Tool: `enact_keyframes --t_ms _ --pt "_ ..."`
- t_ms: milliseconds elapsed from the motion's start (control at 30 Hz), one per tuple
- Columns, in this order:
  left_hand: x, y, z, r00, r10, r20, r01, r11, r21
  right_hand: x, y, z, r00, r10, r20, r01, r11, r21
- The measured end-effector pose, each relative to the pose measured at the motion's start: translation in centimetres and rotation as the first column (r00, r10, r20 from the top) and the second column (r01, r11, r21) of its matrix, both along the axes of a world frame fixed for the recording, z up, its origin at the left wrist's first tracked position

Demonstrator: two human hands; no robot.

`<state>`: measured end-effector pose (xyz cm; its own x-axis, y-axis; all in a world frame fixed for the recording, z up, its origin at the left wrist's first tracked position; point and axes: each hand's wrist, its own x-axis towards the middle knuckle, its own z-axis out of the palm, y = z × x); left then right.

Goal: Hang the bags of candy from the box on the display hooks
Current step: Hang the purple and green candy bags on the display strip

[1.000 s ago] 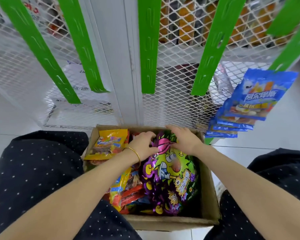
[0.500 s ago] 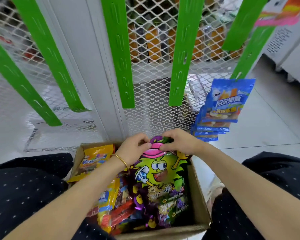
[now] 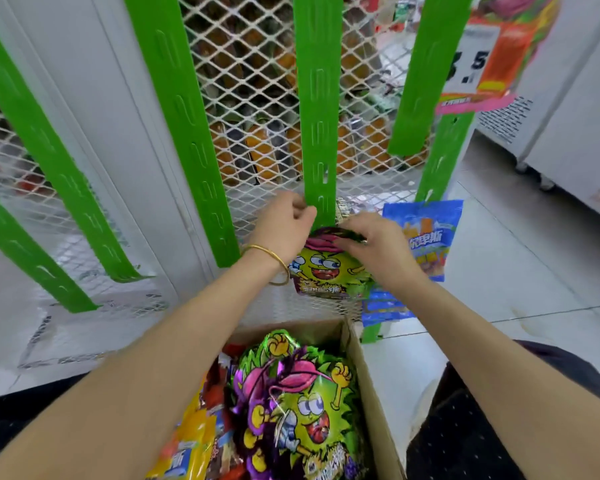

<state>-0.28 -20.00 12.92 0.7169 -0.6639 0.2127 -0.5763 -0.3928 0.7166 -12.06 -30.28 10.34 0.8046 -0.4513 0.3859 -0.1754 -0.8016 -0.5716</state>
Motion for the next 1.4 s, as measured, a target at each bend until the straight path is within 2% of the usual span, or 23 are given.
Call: enact_keyframes --t_ms 67,133,267,367,533,700,1000,1267,1400 --pt "0.0 -0.4 -0.3 1.000 0.018 0.004 -0.018 1.000 0.007 0.5 -0.2 -0.6 0.998 -0.004 0.065 0.005 1.000 -0.017" --pt "0.0 -0.6 -0.2 1.000 0.015 -0.025 -0.015 1.000 0.009 0.9 -0.3 -0.8 0.996 -0.038 0.087 0.034 0.998 0.054" --pt "-0.1 -0.8 0.5 0.996 -0.079 0.030 0.076 0.994 0.079 1.4 -0.5 -1.2 0.992 -0.124 0.034 0.120 0.988 0.099" --pt "-0.3 -0.8 1.0 0.992 -0.127 -0.002 0.126 0.985 0.117 1.7 -0.6 -1.3 0.991 -0.131 0.022 0.128 0.986 0.104" --pt "-0.5 -1.0 1.3 0.989 -0.134 -0.069 0.144 0.971 0.188 1.7 -0.3 -1.5 0.991 -0.127 0.028 0.123 0.985 0.119" --pt "-0.5 -0.9 1.3 0.988 -0.139 -0.065 0.151 0.959 0.240 1.5 0.0 -1.4 0.992 -0.123 0.015 0.120 0.985 0.128" --pt "0.0 -0.5 1.3 0.978 -0.090 -0.187 0.135 0.961 0.240 1.4 -0.1 -1.0 0.992 -0.126 0.011 0.123 0.982 0.142" --pt "-0.1 -0.1 1.2 0.992 -0.106 -0.071 0.123 0.948 0.294 1.1 0.2 -0.6 0.994 -0.114 0.003 0.112 0.987 0.119" --pt "-0.4 -0.1 1.5 0.986 -0.097 -0.134 0.131 0.953 0.273 0.6 0.2 -0.3 0.994 -0.113 -0.001 0.112 0.988 0.108"
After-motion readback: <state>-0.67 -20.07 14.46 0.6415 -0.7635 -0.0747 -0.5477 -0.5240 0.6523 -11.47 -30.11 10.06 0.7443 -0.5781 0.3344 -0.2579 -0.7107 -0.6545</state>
